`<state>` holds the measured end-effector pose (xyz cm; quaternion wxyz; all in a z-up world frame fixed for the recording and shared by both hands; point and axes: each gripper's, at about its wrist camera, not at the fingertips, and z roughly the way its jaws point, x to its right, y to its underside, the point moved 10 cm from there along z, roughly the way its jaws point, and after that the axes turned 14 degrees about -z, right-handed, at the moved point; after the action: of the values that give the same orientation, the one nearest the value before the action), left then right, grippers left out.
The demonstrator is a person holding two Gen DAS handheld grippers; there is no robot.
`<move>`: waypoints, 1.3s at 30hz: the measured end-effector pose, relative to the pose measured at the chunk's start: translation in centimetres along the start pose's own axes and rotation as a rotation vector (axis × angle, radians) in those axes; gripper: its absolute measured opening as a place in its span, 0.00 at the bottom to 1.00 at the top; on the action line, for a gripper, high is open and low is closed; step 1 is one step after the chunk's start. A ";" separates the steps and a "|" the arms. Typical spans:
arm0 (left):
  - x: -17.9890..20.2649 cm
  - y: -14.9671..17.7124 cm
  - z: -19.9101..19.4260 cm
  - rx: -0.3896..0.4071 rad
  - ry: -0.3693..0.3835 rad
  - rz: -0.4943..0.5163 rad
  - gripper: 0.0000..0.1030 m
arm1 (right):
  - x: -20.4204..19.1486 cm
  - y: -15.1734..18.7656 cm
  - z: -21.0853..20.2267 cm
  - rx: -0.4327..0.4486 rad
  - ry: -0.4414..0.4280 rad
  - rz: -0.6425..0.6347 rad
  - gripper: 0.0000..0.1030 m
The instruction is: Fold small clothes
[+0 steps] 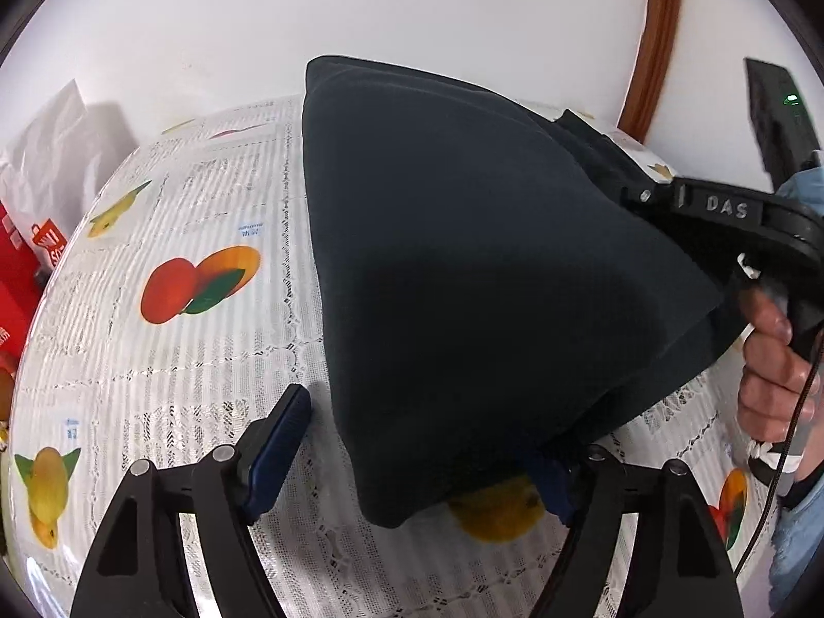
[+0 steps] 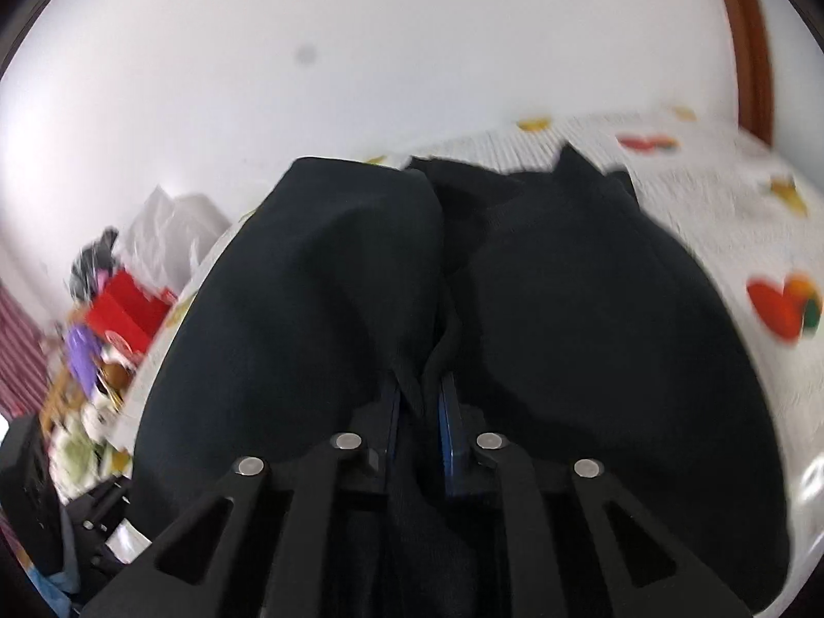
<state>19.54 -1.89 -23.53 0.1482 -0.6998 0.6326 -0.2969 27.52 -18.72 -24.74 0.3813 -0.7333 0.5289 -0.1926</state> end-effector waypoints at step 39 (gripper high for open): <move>3.0 -0.1 1.0 -0.006 -0.011 0.035 0.80 | 6.8 -3.6 -8.4 0.154 -0.006 -0.021 0.06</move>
<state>20.29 -4.93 -23.52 0.1547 -0.6908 0.6446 -0.2886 26.48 -27.49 -17.50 0.4364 -0.7077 0.5037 -0.2344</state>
